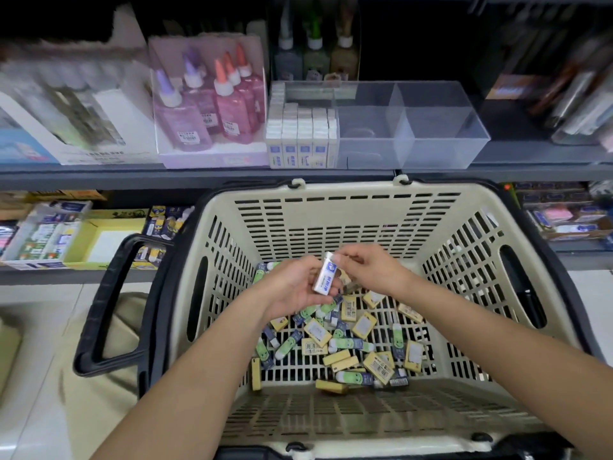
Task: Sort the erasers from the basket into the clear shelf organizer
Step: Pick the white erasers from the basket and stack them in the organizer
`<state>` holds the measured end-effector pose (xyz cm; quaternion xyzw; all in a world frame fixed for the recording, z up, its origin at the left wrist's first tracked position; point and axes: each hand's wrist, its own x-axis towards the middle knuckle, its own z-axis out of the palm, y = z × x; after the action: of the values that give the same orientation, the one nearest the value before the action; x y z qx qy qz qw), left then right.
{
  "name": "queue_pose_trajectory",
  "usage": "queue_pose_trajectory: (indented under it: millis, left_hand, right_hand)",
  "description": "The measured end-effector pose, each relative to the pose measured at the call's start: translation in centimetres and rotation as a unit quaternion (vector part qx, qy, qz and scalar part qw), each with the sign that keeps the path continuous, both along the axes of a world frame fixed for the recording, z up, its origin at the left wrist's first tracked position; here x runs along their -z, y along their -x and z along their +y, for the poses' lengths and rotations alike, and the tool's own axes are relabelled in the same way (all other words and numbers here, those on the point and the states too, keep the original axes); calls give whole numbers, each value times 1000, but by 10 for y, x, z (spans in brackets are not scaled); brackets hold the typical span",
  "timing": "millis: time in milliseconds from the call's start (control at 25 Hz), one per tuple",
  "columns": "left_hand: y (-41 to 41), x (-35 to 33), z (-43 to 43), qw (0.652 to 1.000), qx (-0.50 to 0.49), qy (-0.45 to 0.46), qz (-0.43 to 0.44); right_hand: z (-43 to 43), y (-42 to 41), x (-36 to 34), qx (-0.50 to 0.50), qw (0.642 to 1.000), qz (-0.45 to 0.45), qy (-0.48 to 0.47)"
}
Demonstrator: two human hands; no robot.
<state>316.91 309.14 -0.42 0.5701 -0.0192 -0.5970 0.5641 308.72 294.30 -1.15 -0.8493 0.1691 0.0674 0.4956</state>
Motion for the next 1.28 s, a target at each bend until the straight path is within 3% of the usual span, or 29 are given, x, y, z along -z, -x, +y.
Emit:
queue_pose_trajectory:
  millis: [160,360,440,600,680,800,920,1000,1280]
  left_hand:
    - [-6,-22,2,995,-68,35,-66]
    - [-28,-60,-13,952,-75,43,-294]
    - [-47,-73,-19,911,-104,46,-396]
    - [-90,-78,-22,761,-201,-18,-617]
    - [-109,-73,-22,715,-196,-40,-669]
    - [-125,-64,-28,714,-146,-54,-683]
    - [-128,-53,-36,730,-132,-58,-668]
    - [-130,-46,-39,734,-139,-61,-662]
    - [-131,-39,-42,723,-153,-54,-671]
  right_hand:
    - [-7,-9,-31,36,994,-36,-94]
    - [-19,-44,-81,50,986,-105,-120]
    - [-26,-60,-100,52,983,-133,-117]
    - [-41,-99,-125,106,971,-188,-104]
    - [-51,-125,-132,139,964,-217,-68]
    - [-70,-171,-136,171,955,-205,129]
    - [-75,-208,-132,105,935,-134,310]
    - [-72,-222,-126,57,932,-95,344]
    - [-66,-241,-113,-58,945,2,322]
